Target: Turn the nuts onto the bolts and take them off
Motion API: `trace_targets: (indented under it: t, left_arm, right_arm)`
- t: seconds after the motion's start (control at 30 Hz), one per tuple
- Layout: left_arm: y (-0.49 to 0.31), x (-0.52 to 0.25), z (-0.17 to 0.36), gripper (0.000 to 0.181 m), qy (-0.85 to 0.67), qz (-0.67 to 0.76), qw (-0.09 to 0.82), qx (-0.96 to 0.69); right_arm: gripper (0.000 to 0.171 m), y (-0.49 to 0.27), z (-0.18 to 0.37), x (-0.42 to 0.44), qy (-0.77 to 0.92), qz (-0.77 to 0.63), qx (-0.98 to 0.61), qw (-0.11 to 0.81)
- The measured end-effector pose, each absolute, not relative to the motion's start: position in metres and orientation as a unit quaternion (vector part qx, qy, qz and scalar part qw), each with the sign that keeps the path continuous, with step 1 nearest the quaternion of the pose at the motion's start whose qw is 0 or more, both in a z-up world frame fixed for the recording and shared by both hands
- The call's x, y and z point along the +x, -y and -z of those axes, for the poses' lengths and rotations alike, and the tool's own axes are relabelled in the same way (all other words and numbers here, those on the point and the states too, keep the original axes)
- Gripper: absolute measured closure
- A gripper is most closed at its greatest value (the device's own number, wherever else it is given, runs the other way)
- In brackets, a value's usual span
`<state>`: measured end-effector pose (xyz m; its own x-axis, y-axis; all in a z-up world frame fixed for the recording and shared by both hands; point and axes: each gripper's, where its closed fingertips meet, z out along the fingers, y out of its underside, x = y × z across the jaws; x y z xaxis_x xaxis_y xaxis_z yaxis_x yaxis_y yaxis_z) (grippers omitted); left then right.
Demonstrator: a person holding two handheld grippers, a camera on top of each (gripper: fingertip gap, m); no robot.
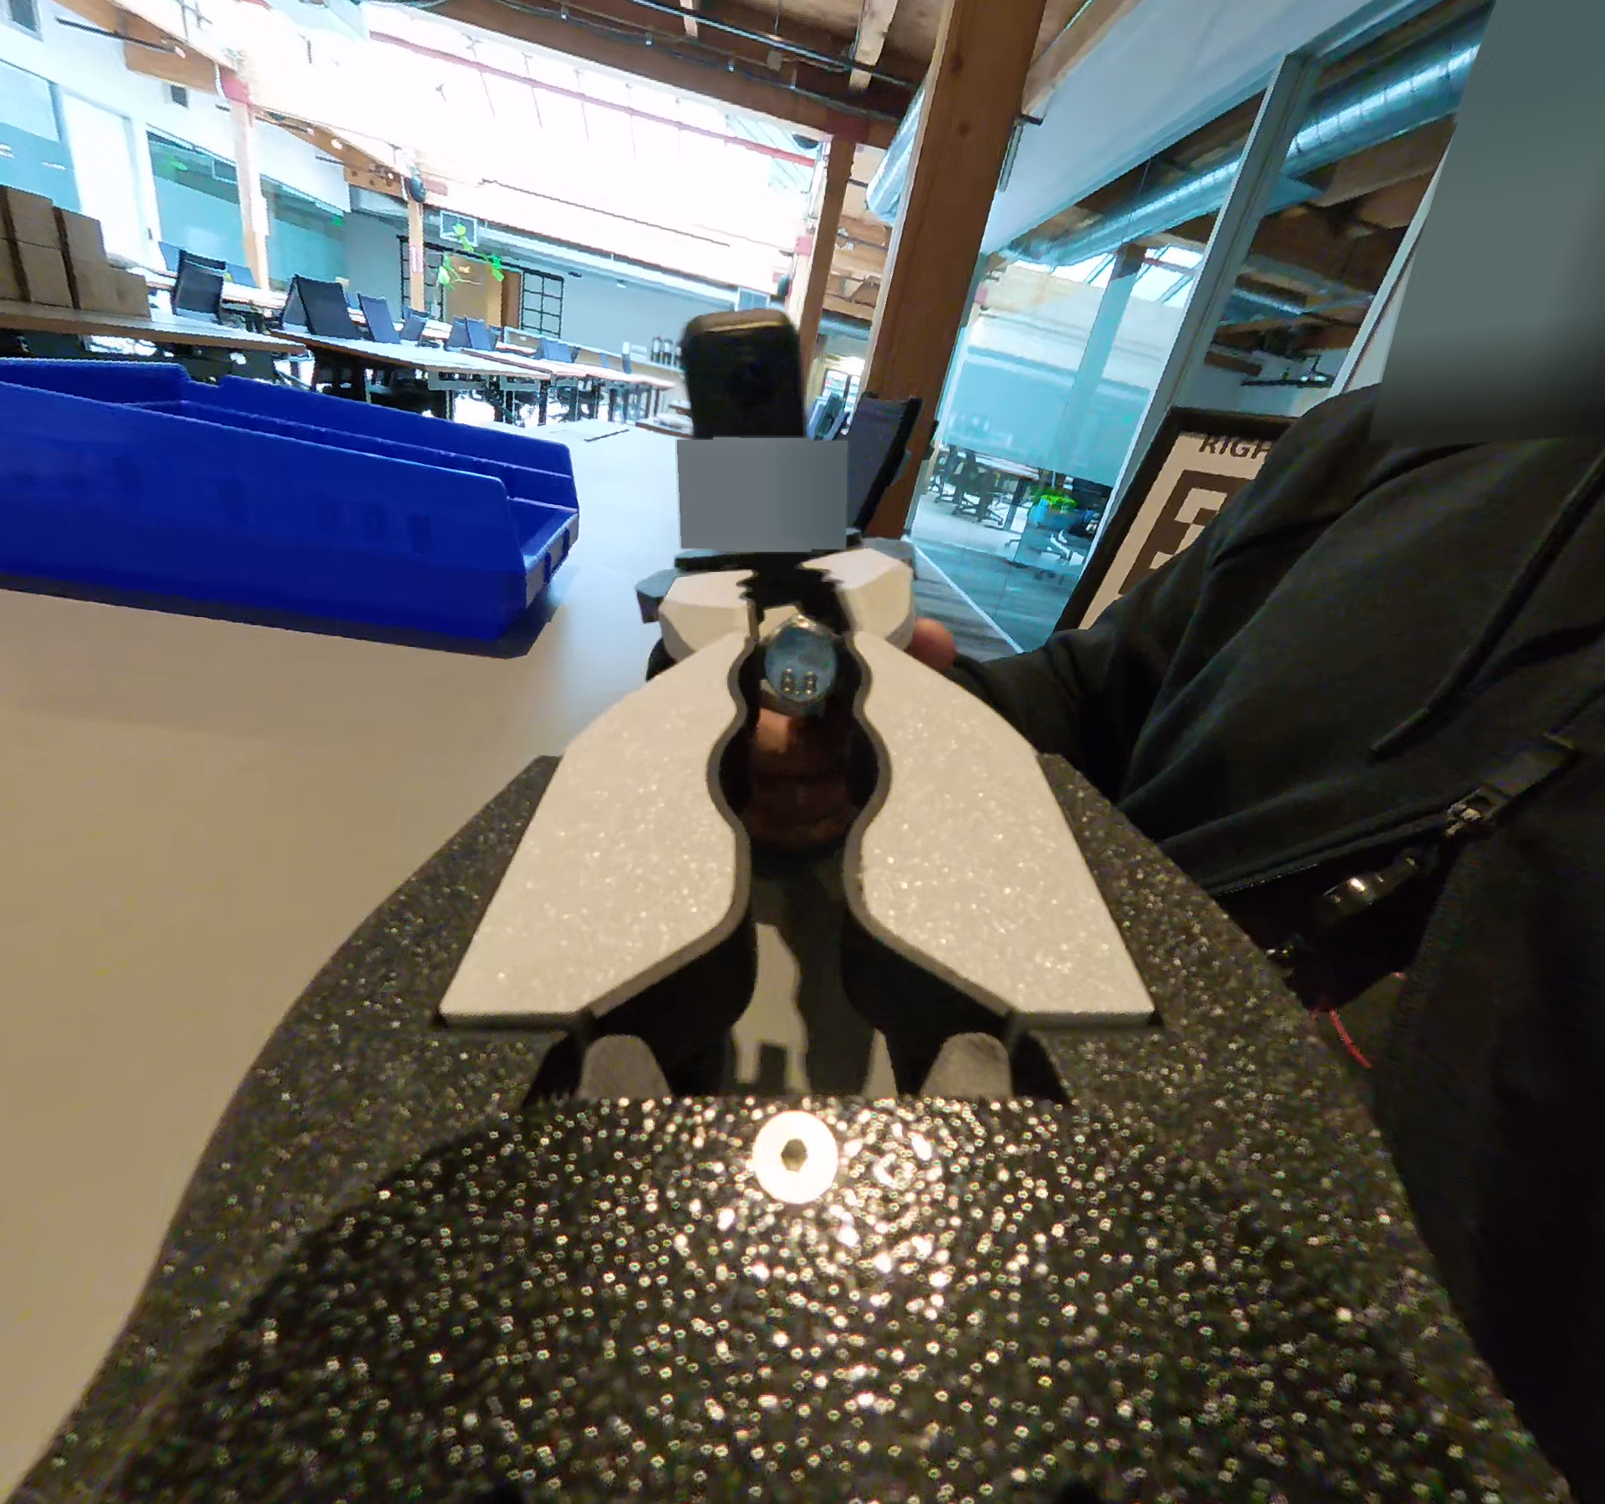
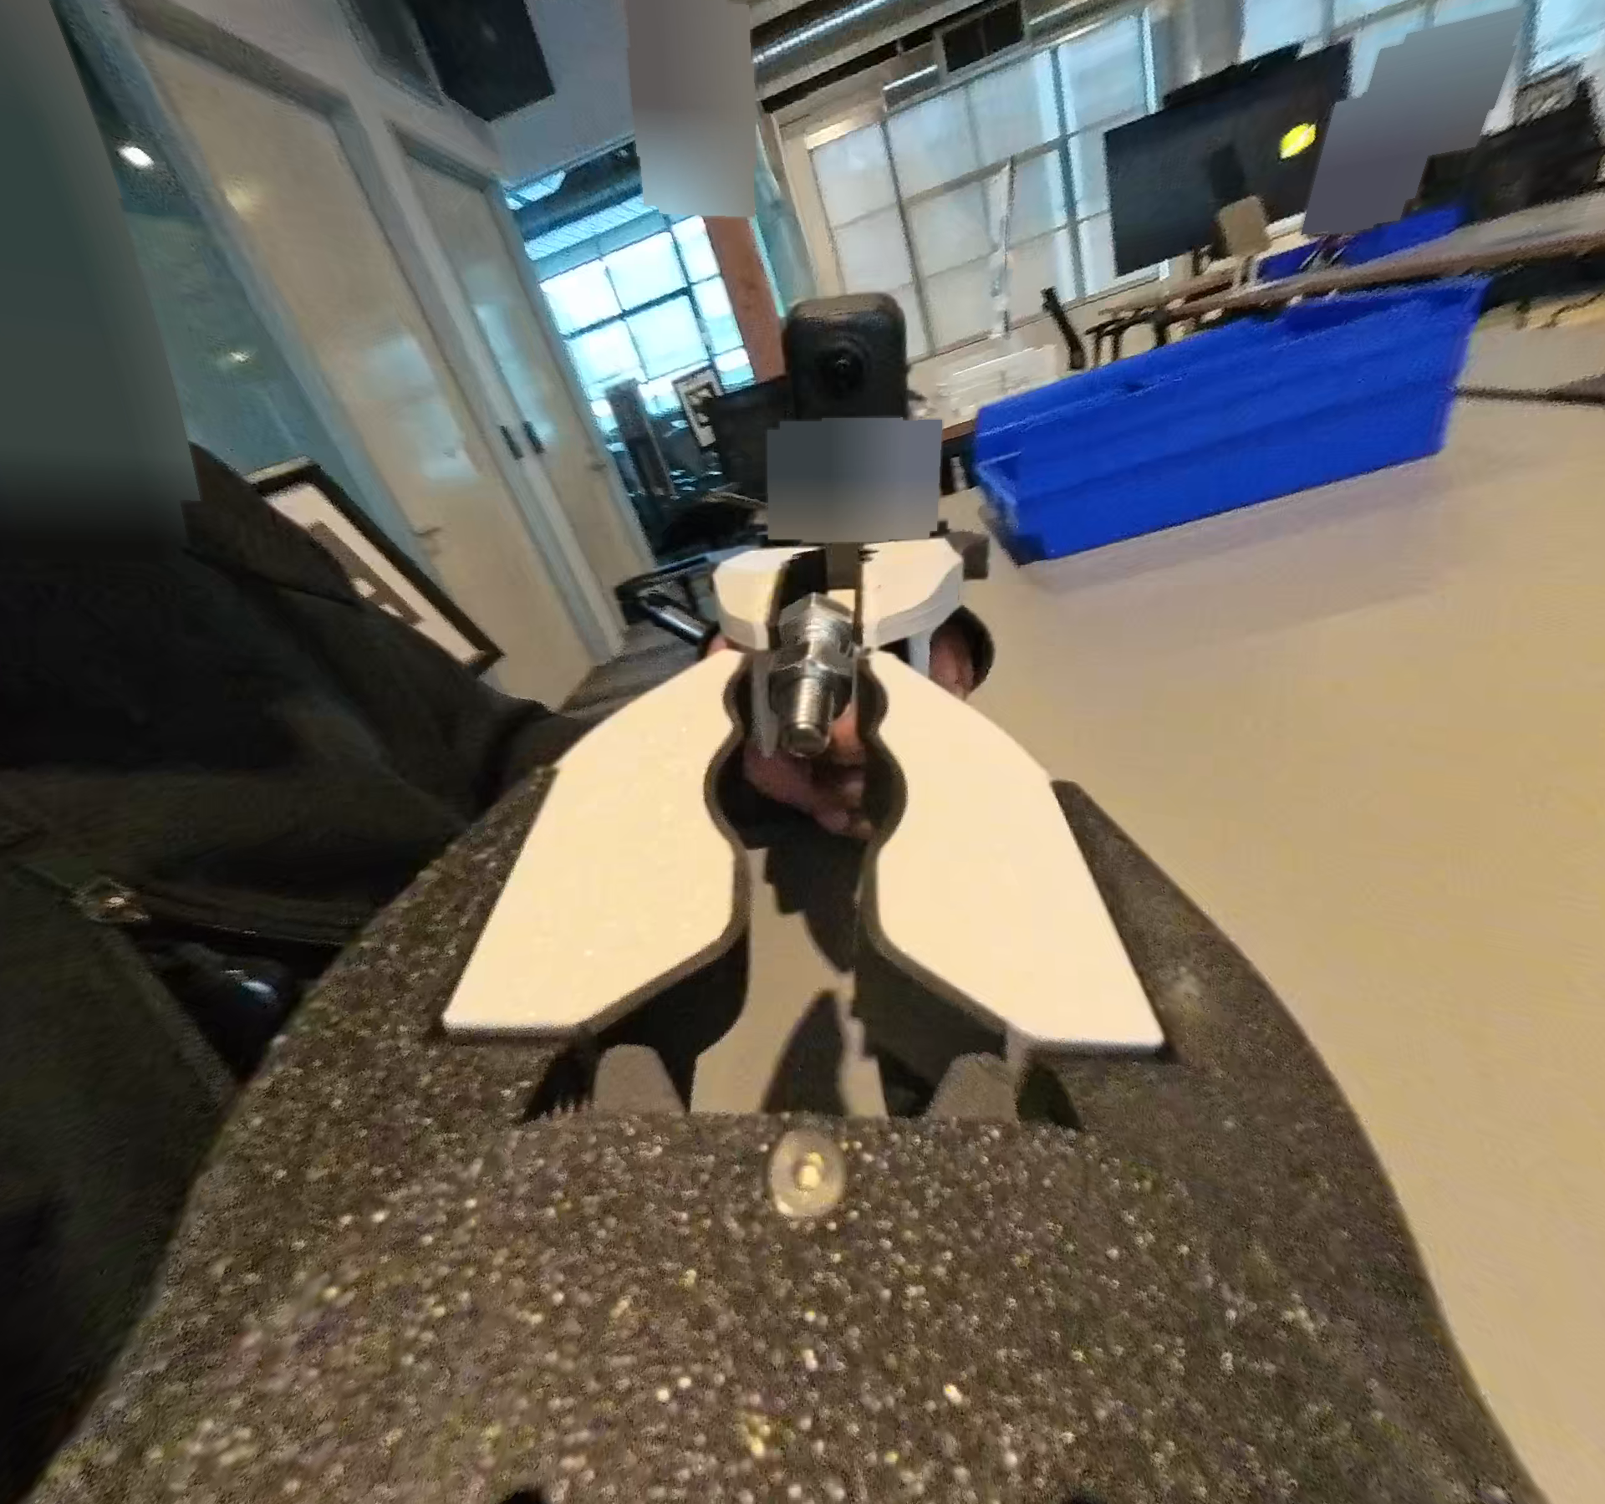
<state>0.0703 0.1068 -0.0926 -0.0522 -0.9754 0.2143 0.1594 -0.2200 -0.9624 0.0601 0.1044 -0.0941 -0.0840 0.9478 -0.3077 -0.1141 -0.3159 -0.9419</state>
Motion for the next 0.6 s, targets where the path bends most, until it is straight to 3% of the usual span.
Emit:
trace_targets:
  t: [0.07, 0.17, 0.37, 0.6]
  left_arm:
    - [-0.109, 0.067, 0.090, 0.165, -0.396, 0.608, 0.475, -0.498]
    - [-0.110, 0.064, 0.087, 0.165, -0.381, 0.626, 0.471, -0.492]
    - [-0.110, 0.062, 0.086, 0.165, -0.373, 0.645, 0.458, -0.486]
    - [-0.106, 0.065, 0.087, 0.165, -0.383, 0.648, 0.447, -0.483]
  right_arm:
    - [0.133, -0.107, 0.093, 0.060, 0.410, -0.578, -0.526, 0.470]
    - [0.128, -0.114, 0.090, 0.063, 0.429, -0.493, -0.524, 0.546]
    - [0.136, -0.112, 0.088, 0.063, 0.490, -0.289, -0.478, 0.669]
    - [0.143, -0.107, 0.092, 0.058, 0.518, -0.220, -0.456, 0.690]
